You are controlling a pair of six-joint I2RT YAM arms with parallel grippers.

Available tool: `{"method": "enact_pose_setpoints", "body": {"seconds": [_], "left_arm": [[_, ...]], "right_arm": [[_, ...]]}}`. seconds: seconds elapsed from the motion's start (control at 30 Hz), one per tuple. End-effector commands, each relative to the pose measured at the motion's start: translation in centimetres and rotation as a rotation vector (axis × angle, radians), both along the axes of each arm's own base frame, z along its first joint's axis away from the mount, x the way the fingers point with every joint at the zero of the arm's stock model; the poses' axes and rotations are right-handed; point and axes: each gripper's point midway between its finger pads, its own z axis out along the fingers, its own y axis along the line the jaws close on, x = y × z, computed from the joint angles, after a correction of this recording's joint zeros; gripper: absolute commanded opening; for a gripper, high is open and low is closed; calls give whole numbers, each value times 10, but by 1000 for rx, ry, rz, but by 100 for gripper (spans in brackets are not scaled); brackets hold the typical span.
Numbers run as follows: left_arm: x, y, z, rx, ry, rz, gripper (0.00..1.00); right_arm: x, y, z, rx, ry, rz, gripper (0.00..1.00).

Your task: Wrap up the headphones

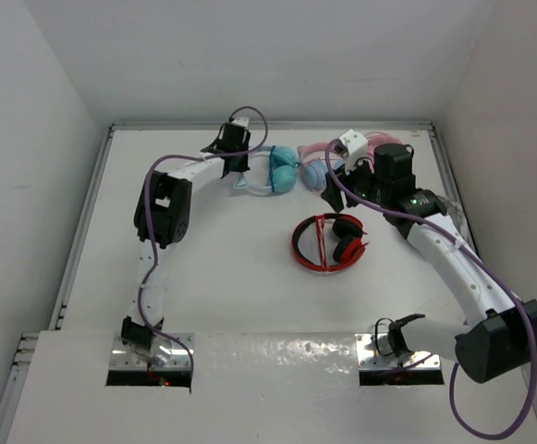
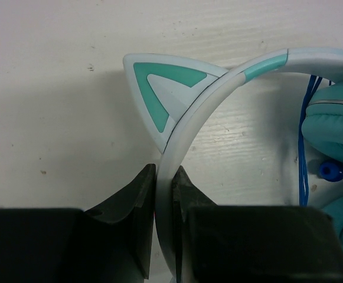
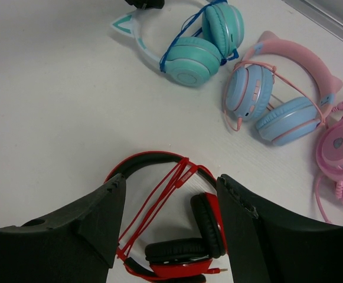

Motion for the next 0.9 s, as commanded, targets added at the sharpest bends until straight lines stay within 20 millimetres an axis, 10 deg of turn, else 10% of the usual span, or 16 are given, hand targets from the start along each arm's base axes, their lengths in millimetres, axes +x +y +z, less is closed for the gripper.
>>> {"method": "enact_pose_setpoints", "body": {"seconds": [0.0, 0.33, 0.87], "left_arm": [[24, -6, 25, -46, -96, 63, 0], [35, -11, 2, -42, -54, 65, 2], [33, 1, 25, 7, -98, 71, 57]], "right_arm": [[6, 2, 22, 0, -57, -2, 63], [7, 0, 24, -21, -57, -3, 63], [9, -4, 23, -30, -60, -28, 66]]}}
